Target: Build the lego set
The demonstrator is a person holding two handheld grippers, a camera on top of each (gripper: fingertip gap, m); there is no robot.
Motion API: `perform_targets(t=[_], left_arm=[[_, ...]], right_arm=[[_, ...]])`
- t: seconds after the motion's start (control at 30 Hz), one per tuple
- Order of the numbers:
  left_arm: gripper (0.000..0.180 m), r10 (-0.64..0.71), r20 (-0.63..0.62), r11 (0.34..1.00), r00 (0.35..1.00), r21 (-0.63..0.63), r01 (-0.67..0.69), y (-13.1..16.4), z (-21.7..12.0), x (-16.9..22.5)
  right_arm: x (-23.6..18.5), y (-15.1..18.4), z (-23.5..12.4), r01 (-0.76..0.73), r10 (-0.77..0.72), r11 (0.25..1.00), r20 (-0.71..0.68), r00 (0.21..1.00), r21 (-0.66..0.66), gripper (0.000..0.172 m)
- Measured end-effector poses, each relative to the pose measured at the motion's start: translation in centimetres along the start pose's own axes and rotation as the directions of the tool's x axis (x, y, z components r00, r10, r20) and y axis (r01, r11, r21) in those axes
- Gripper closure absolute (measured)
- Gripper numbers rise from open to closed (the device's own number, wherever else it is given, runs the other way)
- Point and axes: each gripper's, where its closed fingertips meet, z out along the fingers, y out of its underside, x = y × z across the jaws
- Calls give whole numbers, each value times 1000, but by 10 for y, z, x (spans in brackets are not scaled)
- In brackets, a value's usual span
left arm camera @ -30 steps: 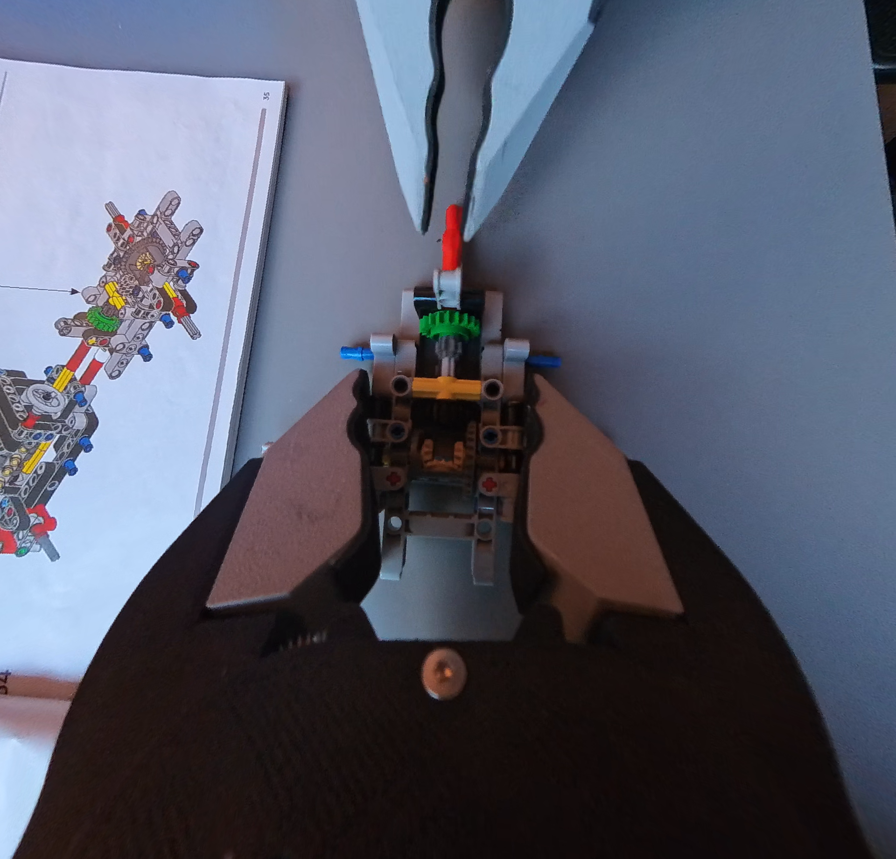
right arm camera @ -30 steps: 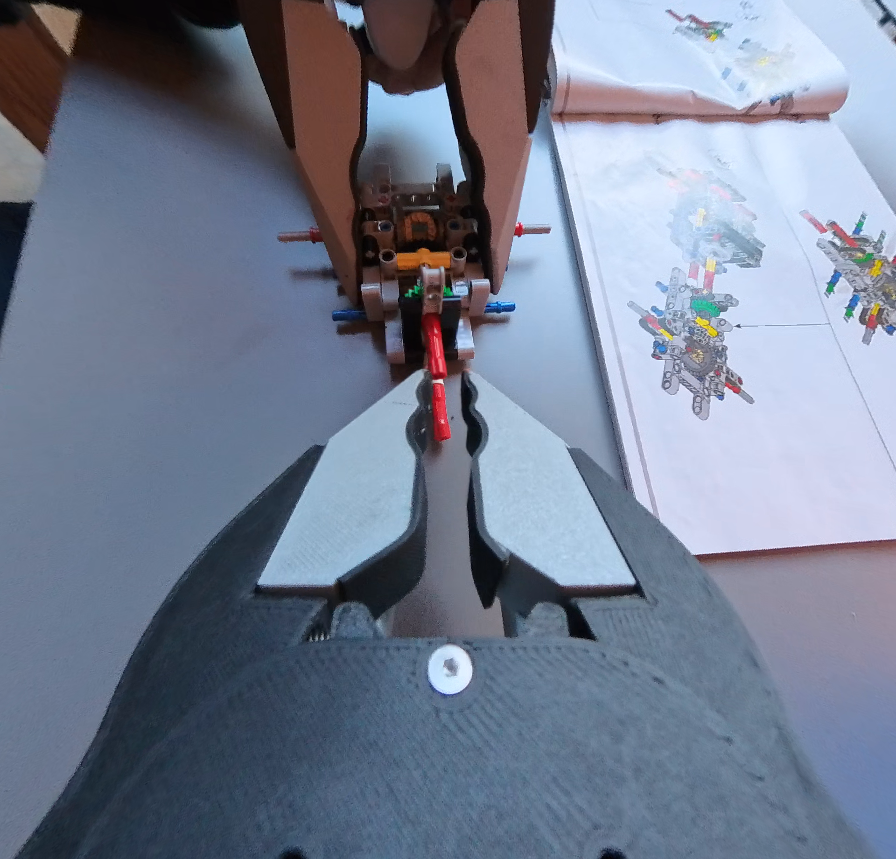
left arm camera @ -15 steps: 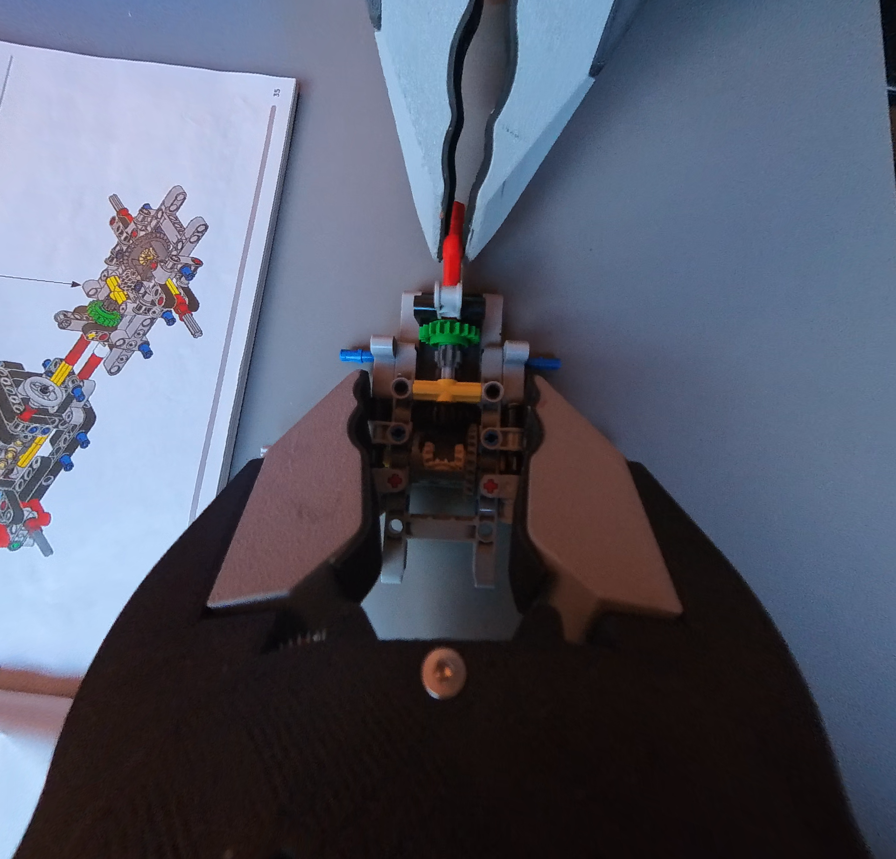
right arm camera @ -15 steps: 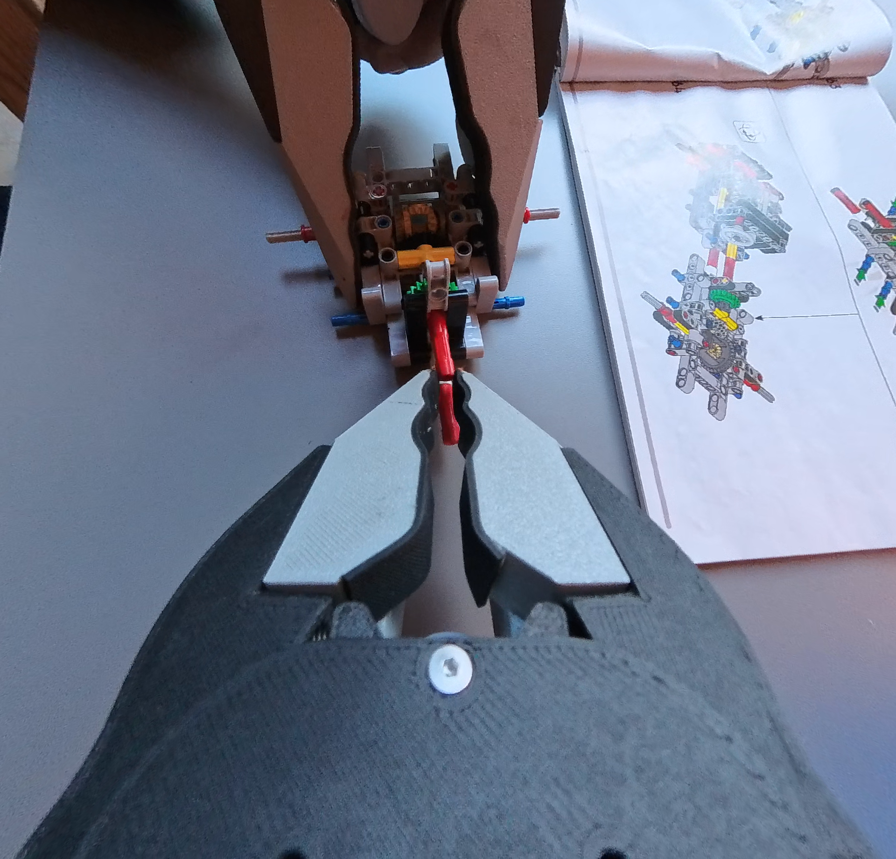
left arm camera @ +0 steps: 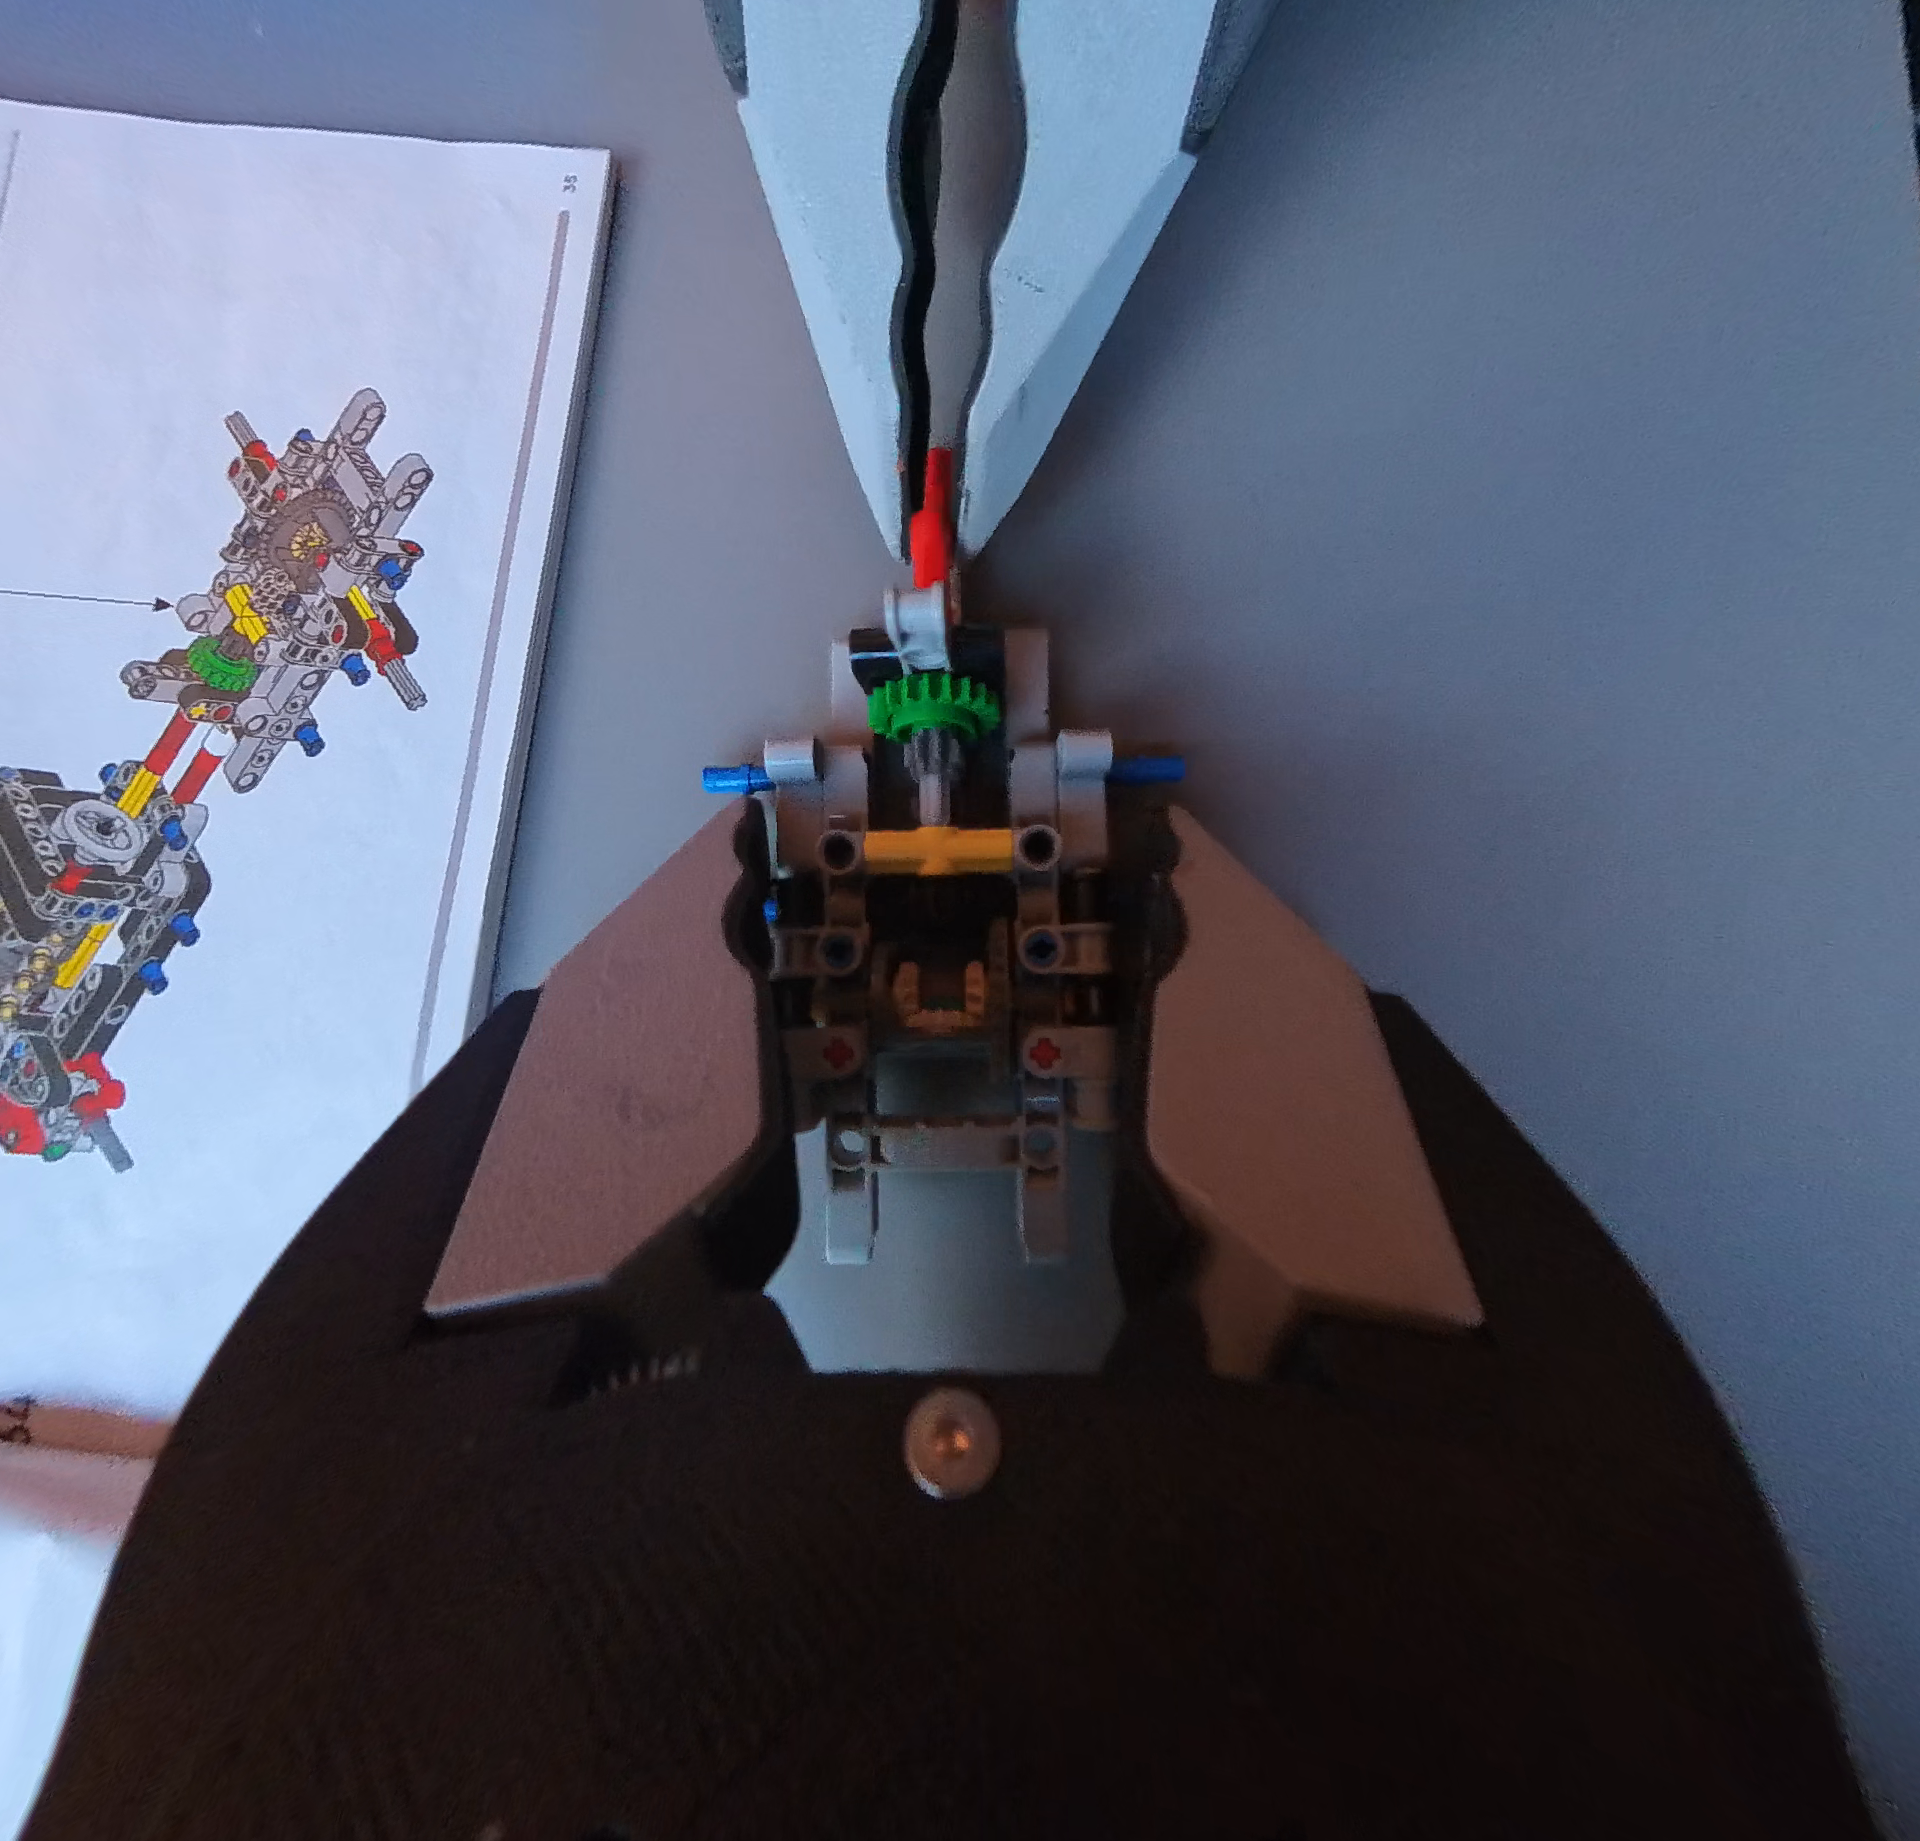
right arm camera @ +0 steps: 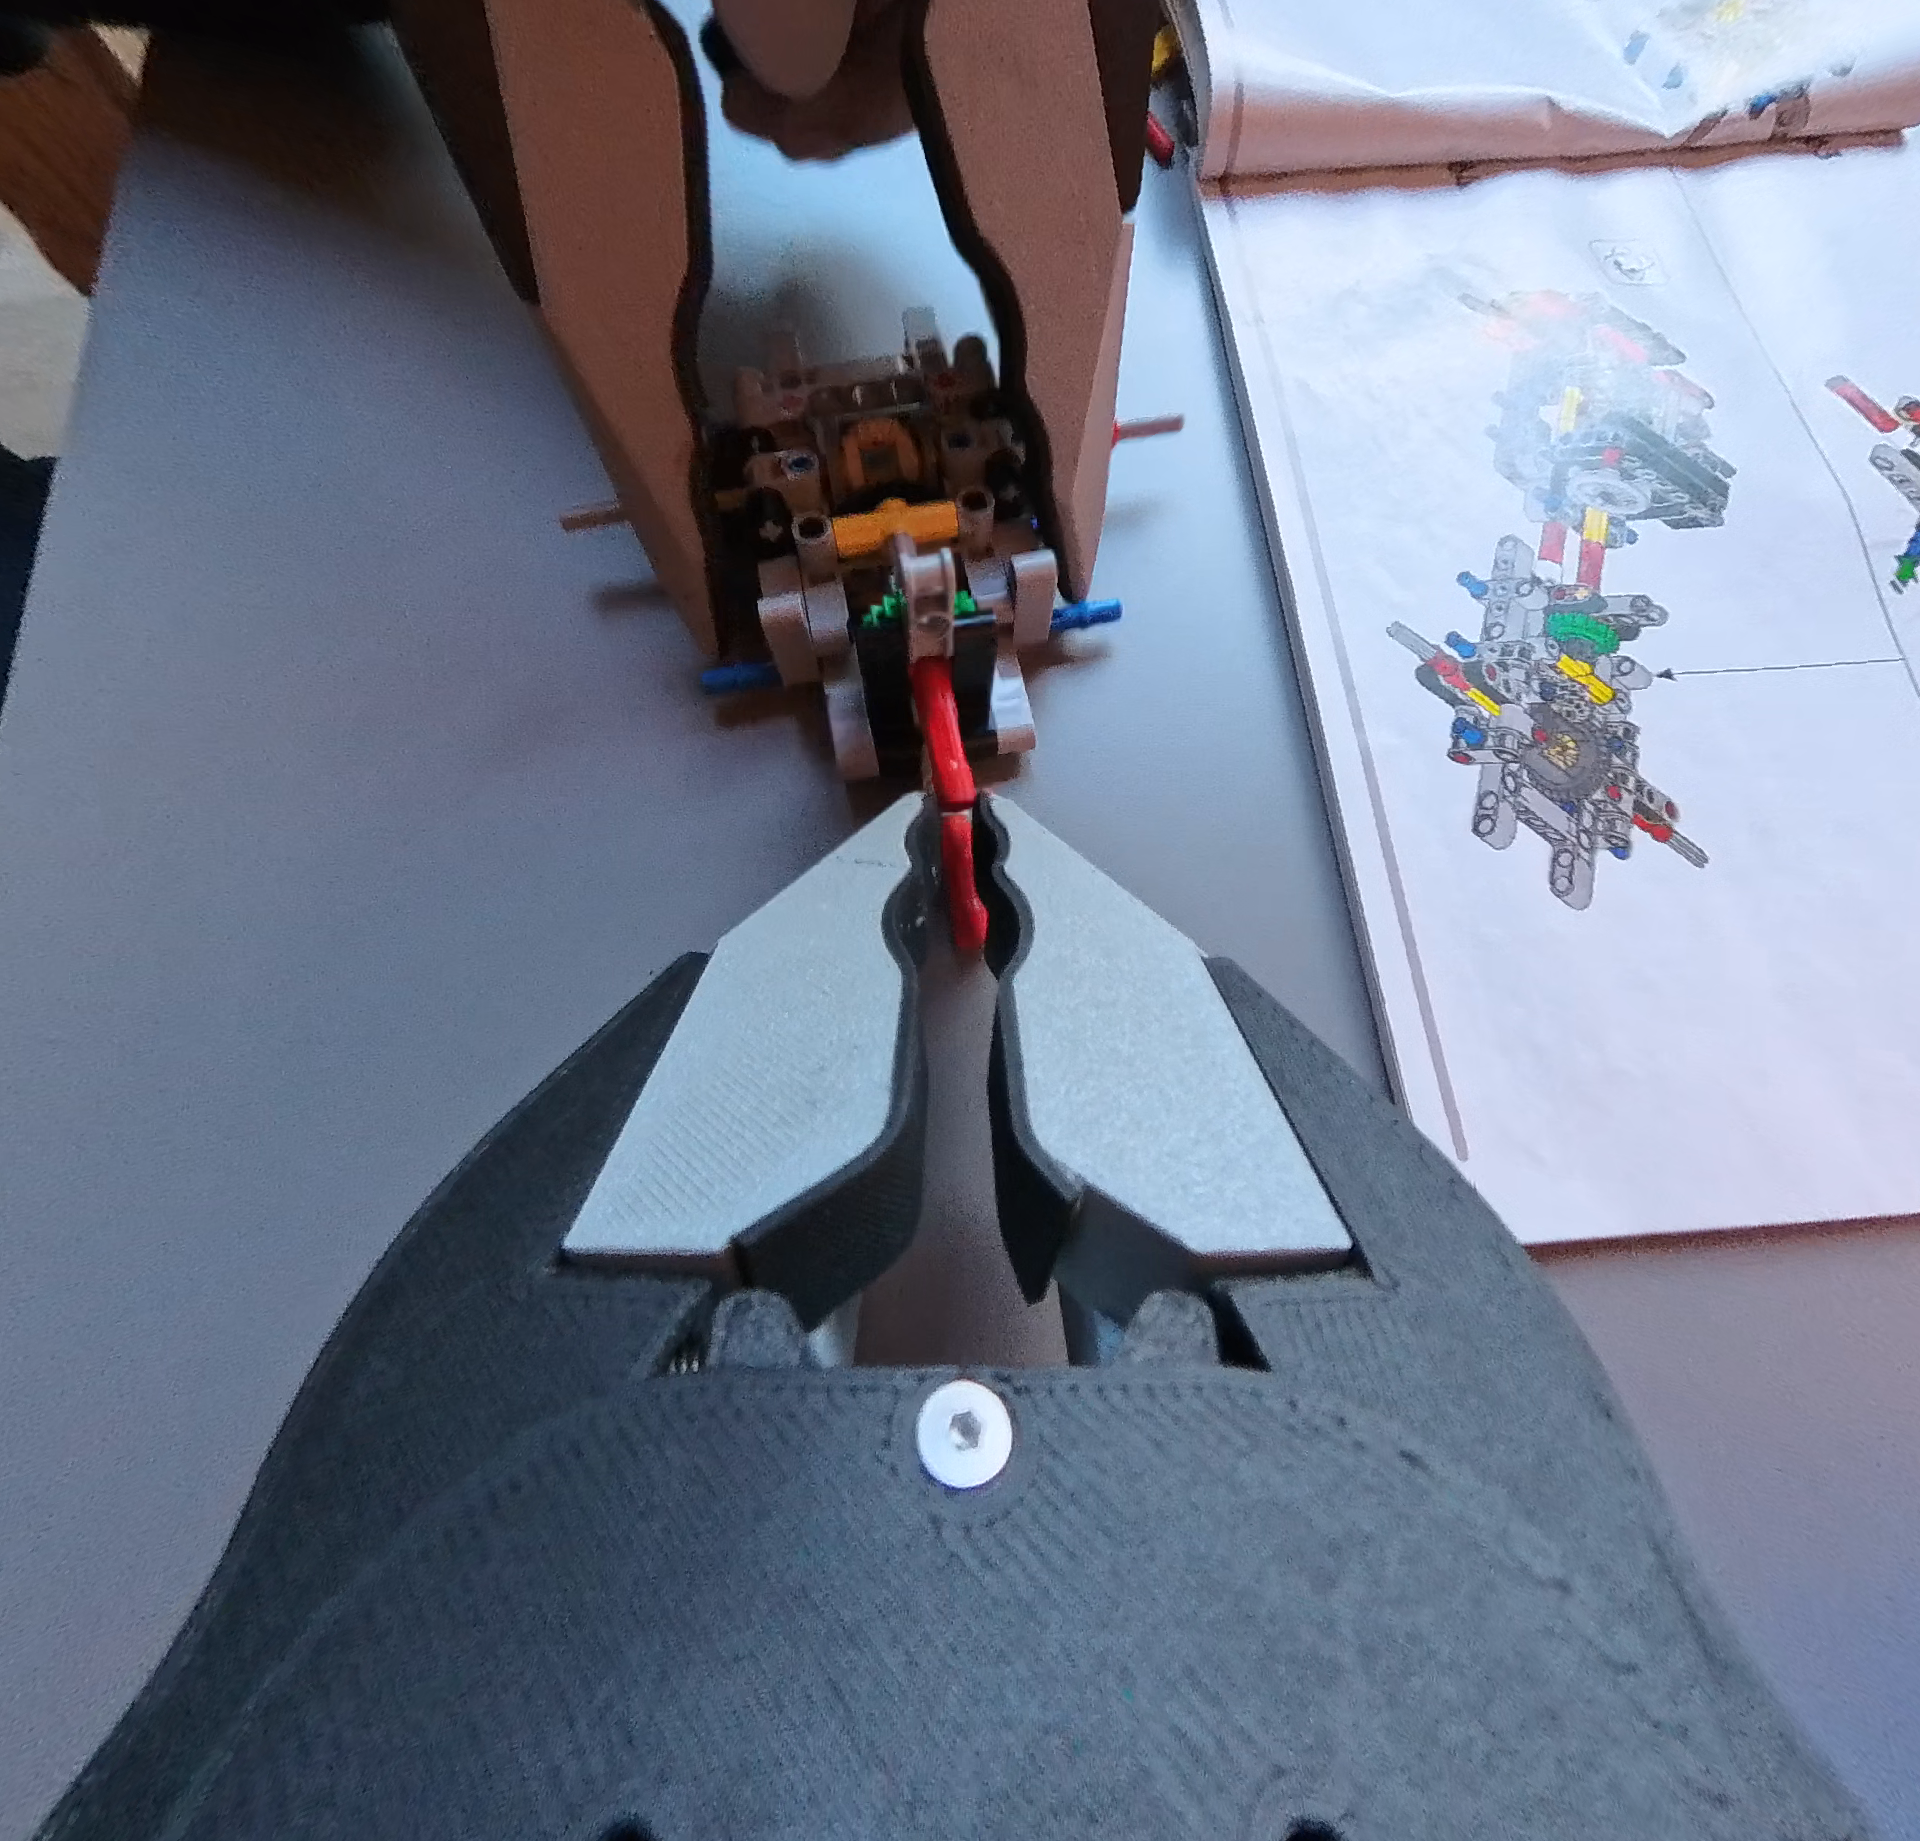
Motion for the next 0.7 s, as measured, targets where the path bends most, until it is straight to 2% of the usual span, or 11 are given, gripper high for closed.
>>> perform_targets(t=[0.13, 0.2, 0.3, 0.47, 0.57, 0.63, 0.7], left_arm=[[110, 2, -8, 1000, 1000, -24, -2, 2, 0, 0], [118, -2, -13, 999, 1000, -35, 2, 3, -1, -1], [119, 0, -6, 999, 1000, -52, 0, 5, -2, -2], [119, -17, -10, 999, 1000, -40, 17, 5, -3, -2], [119, -8, -28, 1000, 1000, -18, 8, 2, -1, 2], [119, -2, -23, 1000, 1000, -28, 1, 2, -1, 2], [118, -8, -27, 1000, 1000, -25, 7, 2, -1, 2]], right_arm=[[0, 0, 2, 17, -17, 1000, -9, 1000, -8, 169], [-1, -2, 2, 6, -6, 1000, -1, 1000, -3, 170], [-1, -4, 4, 18, -18, 1000, -18, 1000, -7, 170], [-1, -6, 5, 2, -2, 1000, -9, 1000, 4, 169], [-10, -15, 7, 8, -10, 999, 35, 999, 50, 154], [-8, -16, 10, 11, -12, 999, 21, 1000, 39, 136], [-7, -14, 11, 11, -11, 1000, 16, 1000, 27, 127]])
